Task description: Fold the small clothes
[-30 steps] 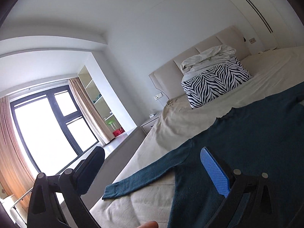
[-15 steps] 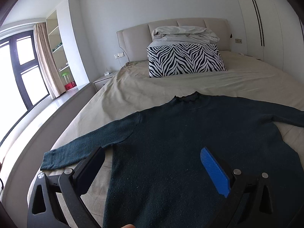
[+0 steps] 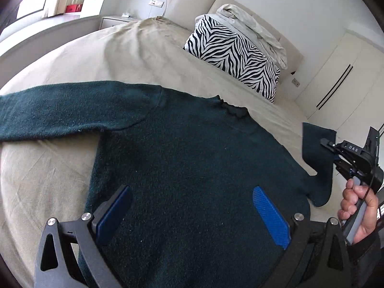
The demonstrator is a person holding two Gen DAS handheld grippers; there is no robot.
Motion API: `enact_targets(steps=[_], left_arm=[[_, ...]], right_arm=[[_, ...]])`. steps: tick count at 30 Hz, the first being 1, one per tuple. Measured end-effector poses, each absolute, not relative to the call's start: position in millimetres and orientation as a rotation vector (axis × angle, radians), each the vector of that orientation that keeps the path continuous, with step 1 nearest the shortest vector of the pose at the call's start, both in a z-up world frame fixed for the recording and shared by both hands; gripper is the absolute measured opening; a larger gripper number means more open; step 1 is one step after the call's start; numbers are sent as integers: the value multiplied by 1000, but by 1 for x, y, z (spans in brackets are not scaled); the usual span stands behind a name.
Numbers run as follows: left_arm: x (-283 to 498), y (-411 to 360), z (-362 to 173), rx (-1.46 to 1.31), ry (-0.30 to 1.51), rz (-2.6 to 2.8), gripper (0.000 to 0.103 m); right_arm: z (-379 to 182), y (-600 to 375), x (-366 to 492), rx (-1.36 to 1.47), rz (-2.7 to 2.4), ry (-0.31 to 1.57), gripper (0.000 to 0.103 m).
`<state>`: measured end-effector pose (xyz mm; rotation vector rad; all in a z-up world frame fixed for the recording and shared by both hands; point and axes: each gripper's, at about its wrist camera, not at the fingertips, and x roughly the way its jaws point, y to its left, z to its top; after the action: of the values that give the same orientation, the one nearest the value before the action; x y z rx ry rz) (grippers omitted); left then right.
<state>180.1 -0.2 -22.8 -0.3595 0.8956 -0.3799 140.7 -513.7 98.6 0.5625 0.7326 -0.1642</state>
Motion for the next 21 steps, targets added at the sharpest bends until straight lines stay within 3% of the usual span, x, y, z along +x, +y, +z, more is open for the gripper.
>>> enact_targets(steps=[5, 9, 10, 13, 14, 21], left_arm=[[196, 26, -32, -468, 915, -397, 102], [204, 24, -36, -506, 929, -436, 102], [208, 21, -37, -520, 935, -451, 102], [217, 4, -42, -577, 964, -497, 102], [221, -5, -44, -589, 977, -516, 102], [253, -81, -68, -507, 1122, -544, 100]], right_arm=[[57, -362, 194, 518, 33, 838, 17], [7, -278, 185, 534, 146, 962, 18], [0, -273, 181, 551, 172, 966, 22], [-15, -292, 130, 673, 177, 929, 65], [-17, -301, 118, 714, 157, 902, 70], [-30, -371, 76, 897, 133, 846, 71]])
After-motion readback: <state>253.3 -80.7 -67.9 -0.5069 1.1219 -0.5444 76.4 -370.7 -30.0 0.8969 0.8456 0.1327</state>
